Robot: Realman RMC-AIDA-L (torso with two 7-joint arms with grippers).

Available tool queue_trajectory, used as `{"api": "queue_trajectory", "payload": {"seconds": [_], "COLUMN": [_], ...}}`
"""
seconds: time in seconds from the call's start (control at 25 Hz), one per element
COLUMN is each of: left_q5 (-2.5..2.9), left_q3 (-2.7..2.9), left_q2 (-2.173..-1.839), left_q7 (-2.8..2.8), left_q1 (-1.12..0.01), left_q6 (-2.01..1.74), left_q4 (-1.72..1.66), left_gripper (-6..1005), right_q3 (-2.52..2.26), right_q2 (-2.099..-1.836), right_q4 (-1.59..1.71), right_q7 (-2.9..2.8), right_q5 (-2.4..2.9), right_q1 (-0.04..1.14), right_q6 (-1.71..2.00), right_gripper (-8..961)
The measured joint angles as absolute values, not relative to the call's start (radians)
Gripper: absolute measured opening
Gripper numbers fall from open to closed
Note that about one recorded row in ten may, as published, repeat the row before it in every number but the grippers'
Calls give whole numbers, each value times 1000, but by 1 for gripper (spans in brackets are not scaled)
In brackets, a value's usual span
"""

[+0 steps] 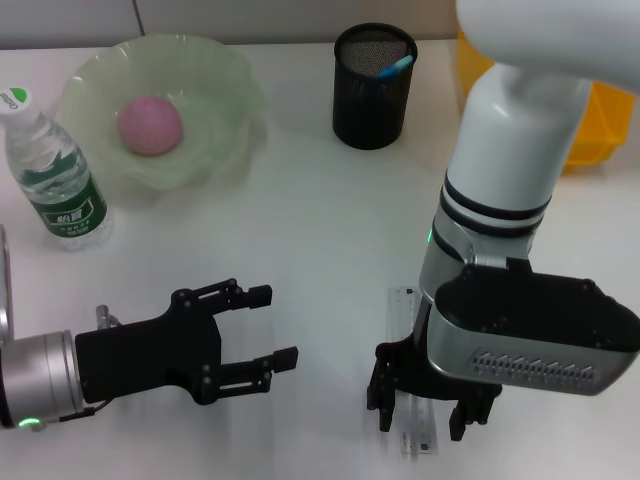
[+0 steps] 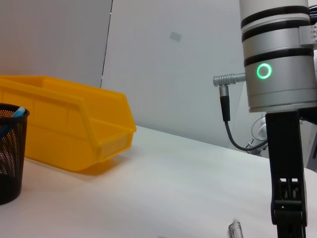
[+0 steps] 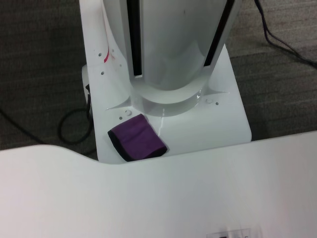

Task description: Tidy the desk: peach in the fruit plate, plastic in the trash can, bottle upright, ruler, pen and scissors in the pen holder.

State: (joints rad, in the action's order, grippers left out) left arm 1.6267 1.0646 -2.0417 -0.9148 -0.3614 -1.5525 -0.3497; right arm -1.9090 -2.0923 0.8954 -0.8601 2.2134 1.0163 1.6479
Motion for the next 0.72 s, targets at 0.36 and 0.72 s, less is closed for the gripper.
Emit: {"api": "queue_trajectory", "payload": {"seconds": [0.36,0.72], "left_q5": [1634,1634], "left_q3": [1065,1065], "left_q2": [-2045,-2046], "left_q7": [-916,-918], "left_q1": [-360,-358], "left_q6": [-1556,-1557], "left_q4": [-350,-344], "left_gripper": [787,787], "right_q3": [-1934,-1948], "right_q2": [-2092,-2092], "right_q4": [892,891], "right_q7": [-861,-854], "right_q5": [2212,2211], "right_q1": [1015,1017], "right_q6": [1625,1608], "right_gripper": [680,680]}}
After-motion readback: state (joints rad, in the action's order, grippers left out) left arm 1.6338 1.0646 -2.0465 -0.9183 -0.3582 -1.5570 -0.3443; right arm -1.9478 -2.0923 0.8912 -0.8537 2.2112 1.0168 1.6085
